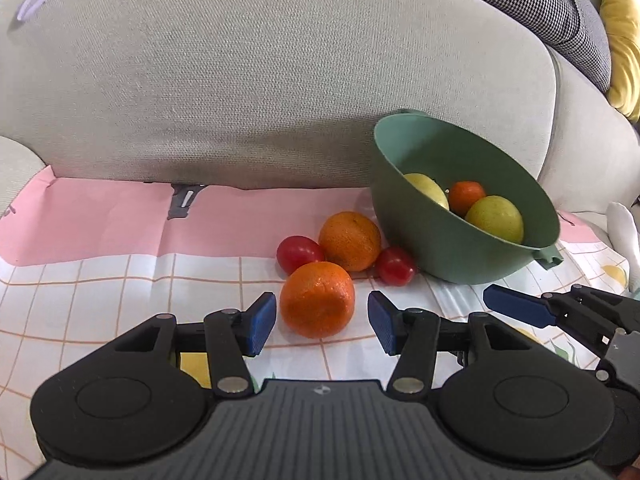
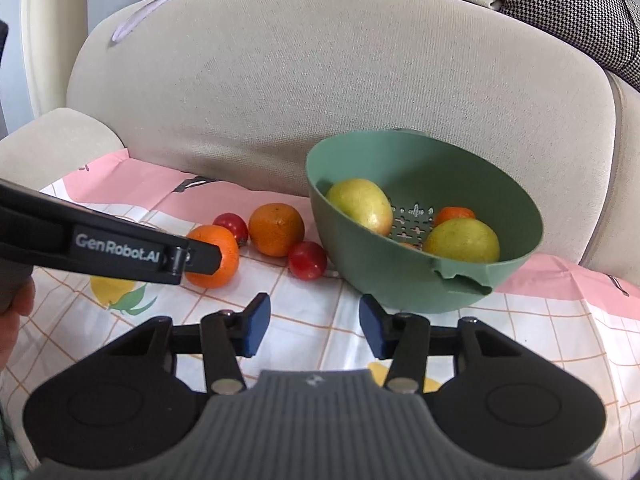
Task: Organize fruits
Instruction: 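Withdraw both open grippers toward the remaining mandarins and cherry tomatoes, then close the left gripper on a mandarin while the right gripper grasps a red cherry tomato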
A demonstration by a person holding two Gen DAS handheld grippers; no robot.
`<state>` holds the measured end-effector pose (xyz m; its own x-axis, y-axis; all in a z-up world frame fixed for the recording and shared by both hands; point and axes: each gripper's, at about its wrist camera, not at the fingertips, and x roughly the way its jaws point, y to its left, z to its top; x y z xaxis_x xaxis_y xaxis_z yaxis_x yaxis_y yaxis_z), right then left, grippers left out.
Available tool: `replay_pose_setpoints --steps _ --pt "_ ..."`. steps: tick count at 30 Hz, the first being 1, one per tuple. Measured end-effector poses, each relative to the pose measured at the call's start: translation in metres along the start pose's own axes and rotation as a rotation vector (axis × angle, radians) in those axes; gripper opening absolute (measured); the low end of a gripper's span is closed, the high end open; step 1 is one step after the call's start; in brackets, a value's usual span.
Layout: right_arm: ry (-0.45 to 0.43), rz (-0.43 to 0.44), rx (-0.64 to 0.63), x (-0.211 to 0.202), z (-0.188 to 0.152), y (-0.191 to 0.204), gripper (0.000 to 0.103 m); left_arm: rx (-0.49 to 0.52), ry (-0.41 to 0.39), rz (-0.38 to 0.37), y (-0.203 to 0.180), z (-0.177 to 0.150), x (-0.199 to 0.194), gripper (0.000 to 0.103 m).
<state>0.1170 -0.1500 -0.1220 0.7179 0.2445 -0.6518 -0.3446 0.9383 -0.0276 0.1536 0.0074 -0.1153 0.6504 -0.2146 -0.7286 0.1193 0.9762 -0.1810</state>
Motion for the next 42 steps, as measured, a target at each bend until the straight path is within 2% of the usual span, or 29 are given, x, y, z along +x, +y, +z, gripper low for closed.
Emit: replay_pose_setpoints --steps 10,12,15,18,23,29,36,42 --pt "-0.013 0.012 -0.018 0.012 0.001 0.002 0.047 0.003 0.022 0.009 0.001 0.001 0.019 0.062" --pt "-0.020 0.012 -0.020 0.014 0.002 0.004 0.047 0.001 0.026 0.000 0.002 0.001 0.021 0.057" --pt "-0.027 0.005 -0.018 0.017 0.003 0.006 0.047 -0.003 0.020 -0.016 0.003 -0.001 0.019 0.052" --pt "-0.020 -0.011 -0.021 0.022 0.003 0.011 0.039 0.021 0.009 0.010 0.002 -0.002 0.014 0.051" --pt "-0.019 -0.042 -0.011 0.031 0.002 0.015 0.039 -0.021 -0.011 0.028 0.015 0.000 -0.001 0.051" --pt "-0.013 -0.072 0.071 0.043 0.004 0.018 0.037 -0.109 -0.018 0.030 0.033 0.003 -0.012 0.051" --pt "-0.012 -0.119 0.229 0.055 0.006 0.022 0.037 -0.131 -0.013 0.046 0.039 0.003 -0.017 0.051" --pt "-0.028 -0.135 0.265 0.068 0.013 0.030 0.037 -0.136 0.001 0.052 0.041 0.001 -0.015 0.051"
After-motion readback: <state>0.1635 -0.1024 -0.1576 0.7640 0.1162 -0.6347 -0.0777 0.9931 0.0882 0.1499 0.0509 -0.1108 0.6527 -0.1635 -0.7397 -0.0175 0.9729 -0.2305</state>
